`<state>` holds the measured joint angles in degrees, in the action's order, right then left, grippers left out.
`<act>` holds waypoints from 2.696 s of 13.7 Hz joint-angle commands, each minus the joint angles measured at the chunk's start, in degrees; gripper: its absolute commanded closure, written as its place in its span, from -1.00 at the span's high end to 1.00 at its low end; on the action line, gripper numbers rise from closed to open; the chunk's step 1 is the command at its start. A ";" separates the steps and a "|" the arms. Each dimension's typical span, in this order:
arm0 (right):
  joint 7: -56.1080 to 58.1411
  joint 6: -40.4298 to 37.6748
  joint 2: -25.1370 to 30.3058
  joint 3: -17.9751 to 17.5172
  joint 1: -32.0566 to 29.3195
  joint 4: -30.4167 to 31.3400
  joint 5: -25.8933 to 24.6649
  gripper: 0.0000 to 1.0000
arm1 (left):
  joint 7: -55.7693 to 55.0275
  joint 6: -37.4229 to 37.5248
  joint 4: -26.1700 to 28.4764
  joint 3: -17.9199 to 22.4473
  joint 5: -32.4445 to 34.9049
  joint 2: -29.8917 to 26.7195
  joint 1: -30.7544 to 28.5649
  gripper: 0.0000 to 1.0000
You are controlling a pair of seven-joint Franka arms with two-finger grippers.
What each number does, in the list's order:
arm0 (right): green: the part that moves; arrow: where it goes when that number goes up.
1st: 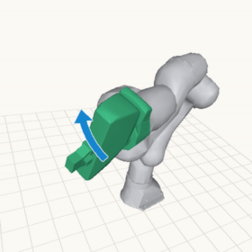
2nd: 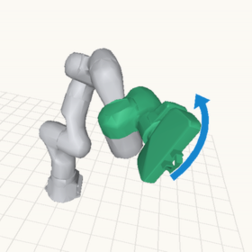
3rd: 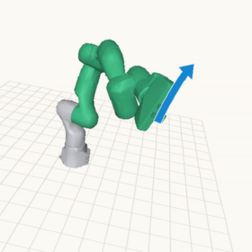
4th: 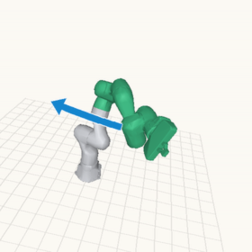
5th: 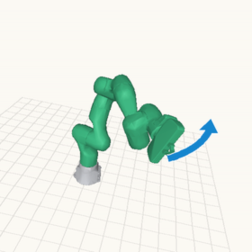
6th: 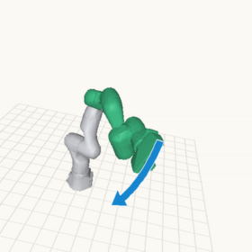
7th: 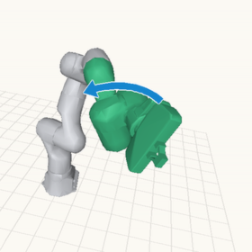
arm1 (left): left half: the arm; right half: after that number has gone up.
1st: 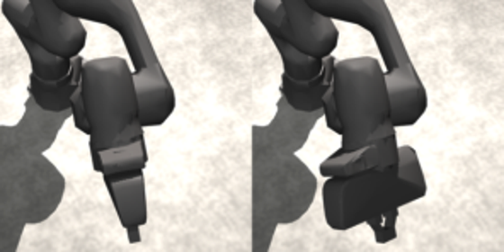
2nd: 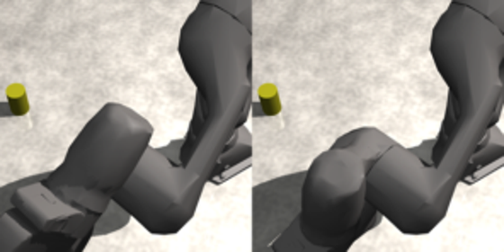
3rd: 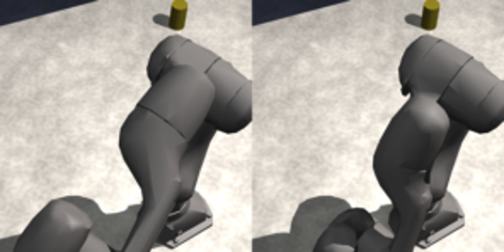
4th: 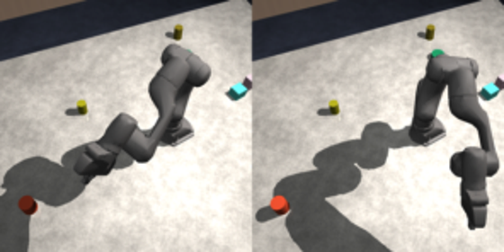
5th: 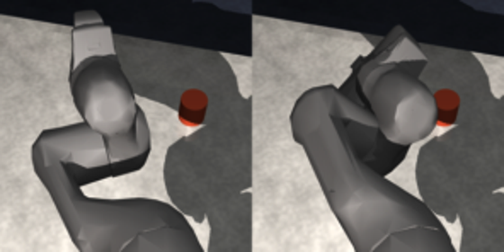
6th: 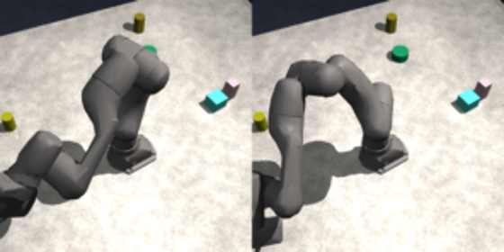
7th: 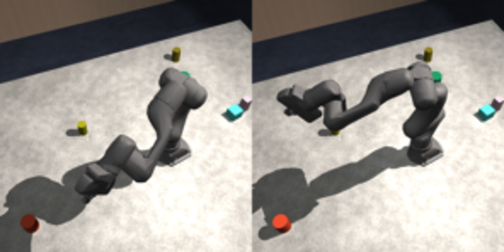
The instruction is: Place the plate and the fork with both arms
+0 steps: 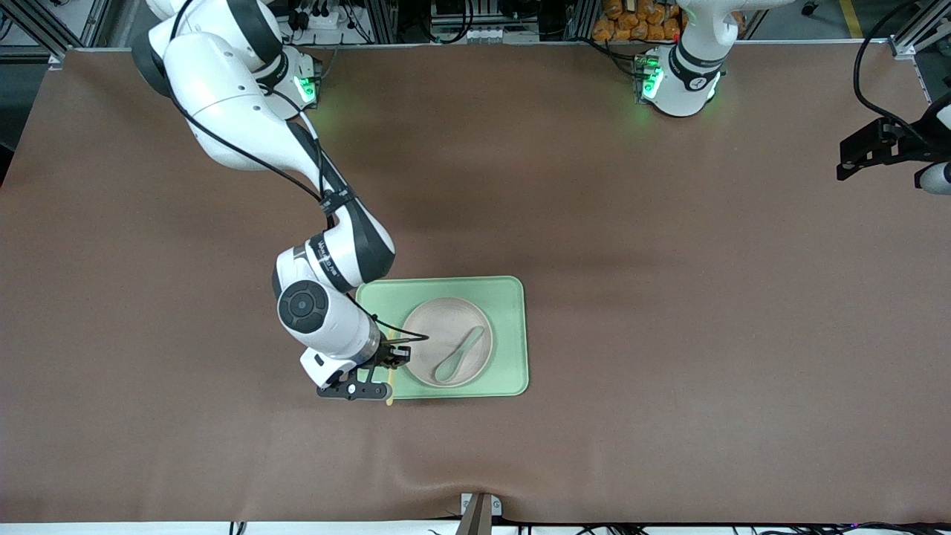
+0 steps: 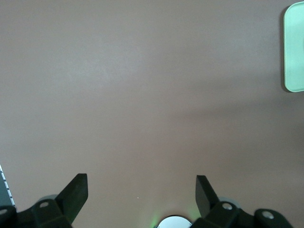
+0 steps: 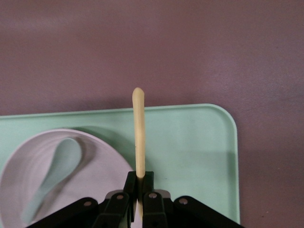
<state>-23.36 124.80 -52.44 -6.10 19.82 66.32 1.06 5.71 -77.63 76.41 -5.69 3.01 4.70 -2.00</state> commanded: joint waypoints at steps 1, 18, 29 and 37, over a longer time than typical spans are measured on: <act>3.49 0.88 3.04 -1.29 -1.54 5.22 0.96 -1.00 | 1.23 -0.41 0.23 -0.11 0.24 -0.40 -0.82 1.00; 7.45 18.72 8.23 -11.66 -12.70 25.18 1.31 0.04 | 1.32 -0.33 0.41 -0.02 0.24 -0.31 -1.34 1.00; 7.98 5.72 16.48 -11.22 -15.07 19.20 0.52 0.81 | 1.32 -0.24 0.67 -0.02 0.15 -0.13 -1.61 1.00; 9.03 -9.11 24.31 -11.57 -23.06 14.73 -8.44 1.00 | 1.32 -0.24 0.58 -0.02 -0.20 -0.13 -1.87 1.00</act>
<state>-14.95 120.82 -30.12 -16.56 -0.63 82.71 -6.31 5.71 -77.63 76.89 -5.62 3.01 4.91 -3.33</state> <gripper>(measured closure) 0.000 0.000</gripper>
